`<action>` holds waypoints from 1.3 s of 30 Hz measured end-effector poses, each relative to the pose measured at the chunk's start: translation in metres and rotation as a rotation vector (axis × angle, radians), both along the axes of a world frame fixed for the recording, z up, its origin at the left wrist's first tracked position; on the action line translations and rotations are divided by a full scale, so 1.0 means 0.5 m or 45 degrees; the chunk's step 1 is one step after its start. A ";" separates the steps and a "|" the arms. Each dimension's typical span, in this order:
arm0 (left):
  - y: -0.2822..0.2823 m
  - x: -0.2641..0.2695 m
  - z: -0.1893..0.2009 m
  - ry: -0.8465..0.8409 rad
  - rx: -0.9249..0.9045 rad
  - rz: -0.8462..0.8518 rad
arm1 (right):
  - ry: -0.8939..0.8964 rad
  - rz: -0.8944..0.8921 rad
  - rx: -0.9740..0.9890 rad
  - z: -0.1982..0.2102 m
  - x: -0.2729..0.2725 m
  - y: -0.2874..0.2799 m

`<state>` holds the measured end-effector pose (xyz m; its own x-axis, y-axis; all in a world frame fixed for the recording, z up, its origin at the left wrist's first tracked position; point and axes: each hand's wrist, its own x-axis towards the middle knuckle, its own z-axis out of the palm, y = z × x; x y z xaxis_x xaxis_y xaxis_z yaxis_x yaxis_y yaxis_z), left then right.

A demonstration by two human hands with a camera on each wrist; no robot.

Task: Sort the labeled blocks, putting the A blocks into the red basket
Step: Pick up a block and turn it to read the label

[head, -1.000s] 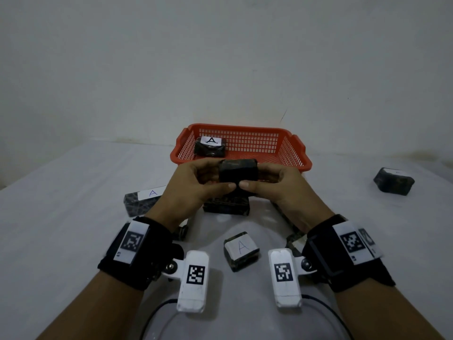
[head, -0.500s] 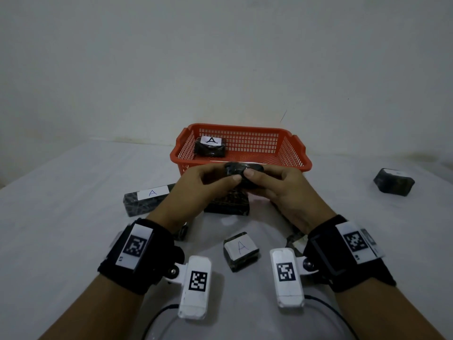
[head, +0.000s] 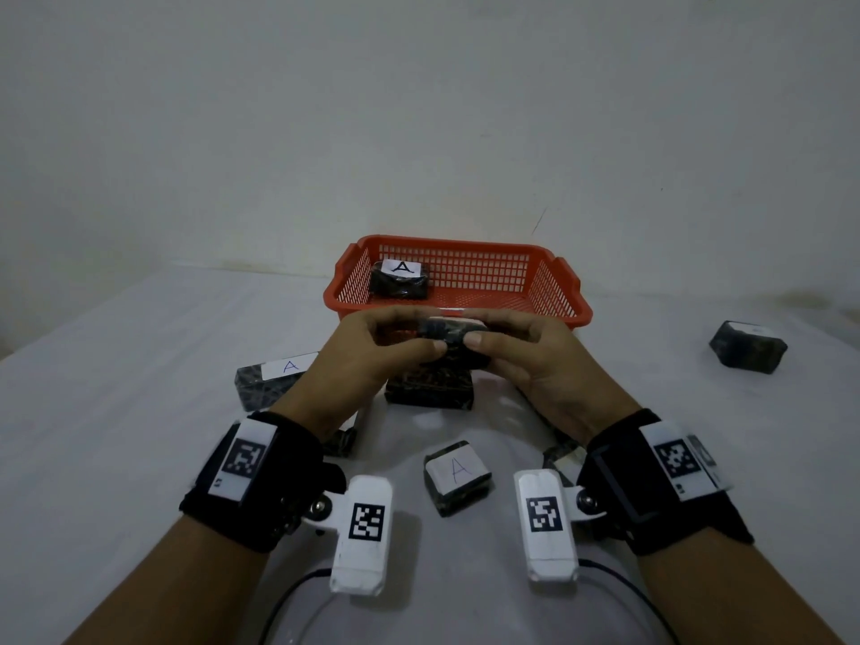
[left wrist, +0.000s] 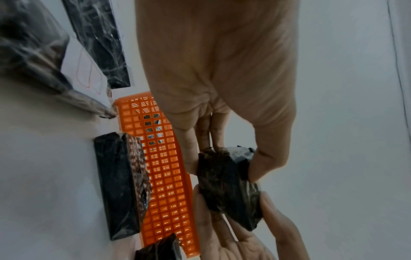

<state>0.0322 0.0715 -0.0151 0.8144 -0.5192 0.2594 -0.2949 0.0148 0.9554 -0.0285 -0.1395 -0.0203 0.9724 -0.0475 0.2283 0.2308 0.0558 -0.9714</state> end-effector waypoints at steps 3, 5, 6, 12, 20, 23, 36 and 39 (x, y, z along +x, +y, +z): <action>-0.001 -0.002 0.003 0.016 -0.008 -0.022 | -0.026 -0.041 -0.050 0.001 0.001 -0.001; -0.002 -0.002 0.004 -0.009 -0.034 -0.005 | -0.009 -0.025 -0.002 0.003 -0.002 0.002; -0.001 -0.002 0.005 -0.015 -0.050 0.001 | 0.017 0.002 0.028 0.006 -0.003 0.005; 0.000 -0.002 0.005 0.025 -0.050 -0.095 | 0.208 -0.051 0.063 0.007 -0.003 0.017; -0.008 -0.008 0.004 0.011 -0.006 0.033 | 0.167 -0.090 -0.087 0.004 -0.005 0.014; -0.005 -0.007 0.005 -0.025 -0.046 0.021 | 0.186 -0.110 -0.023 0.004 -0.003 0.023; -0.007 0.000 0.000 0.171 -0.178 -0.013 | 0.071 -0.109 -0.170 0.002 -0.008 0.024; -0.007 -0.002 0.003 0.153 -0.175 -0.037 | 0.058 -0.105 -0.185 0.007 -0.013 0.019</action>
